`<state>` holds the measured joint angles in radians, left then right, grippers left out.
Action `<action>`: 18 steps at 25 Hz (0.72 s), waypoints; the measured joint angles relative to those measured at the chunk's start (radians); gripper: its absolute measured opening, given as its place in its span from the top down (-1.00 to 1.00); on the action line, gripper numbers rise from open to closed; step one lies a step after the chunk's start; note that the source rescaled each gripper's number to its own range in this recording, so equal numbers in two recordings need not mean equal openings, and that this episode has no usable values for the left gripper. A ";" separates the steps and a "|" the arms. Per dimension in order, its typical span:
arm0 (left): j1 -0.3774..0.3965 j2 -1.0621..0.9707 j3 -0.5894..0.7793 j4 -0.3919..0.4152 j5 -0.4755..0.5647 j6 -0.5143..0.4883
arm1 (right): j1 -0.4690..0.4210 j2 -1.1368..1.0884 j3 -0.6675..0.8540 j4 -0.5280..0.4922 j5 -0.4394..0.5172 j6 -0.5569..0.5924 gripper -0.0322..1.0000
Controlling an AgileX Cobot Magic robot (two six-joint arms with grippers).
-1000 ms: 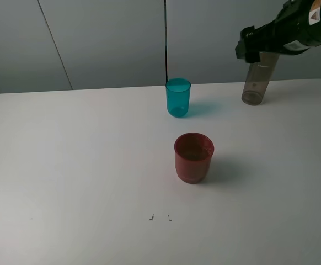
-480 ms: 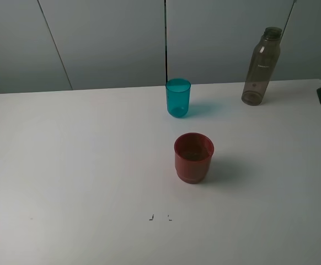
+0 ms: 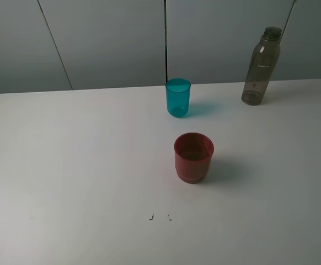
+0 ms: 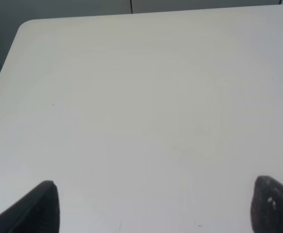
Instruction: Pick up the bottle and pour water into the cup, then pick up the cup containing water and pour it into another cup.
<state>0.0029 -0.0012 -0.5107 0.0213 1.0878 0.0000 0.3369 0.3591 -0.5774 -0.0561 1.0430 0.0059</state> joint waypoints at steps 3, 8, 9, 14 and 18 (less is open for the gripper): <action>0.000 0.000 0.000 0.000 0.000 0.000 | 0.000 -0.048 0.045 0.015 0.015 0.000 -0.99; 0.000 0.000 0.000 0.000 0.000 0.000 | 0.000 -0.106 0.064 0.017 0.037 0.000 -0.99; 0.000 0.000 0.000 0.000 0.000 0.000 | 0.000 -0.116 0.065 0.019 0.038 0.000 -0.99; 0.000 0.000 0.000 0.000 0.000 0.000 | 0.000 -0.178 0.066 0.045 0.039 0.000 -0.99; 0.000 0.000 0.000 0.000 0.000 0.000 | 0.017 -0.253 0.066 0.094 0.041 -0.016 -0.99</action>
<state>0.0029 -0.0012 -0.5107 0.0213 1.0878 0.0000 0.3538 0.1061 -0.5110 0.0379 1.0837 -0.0096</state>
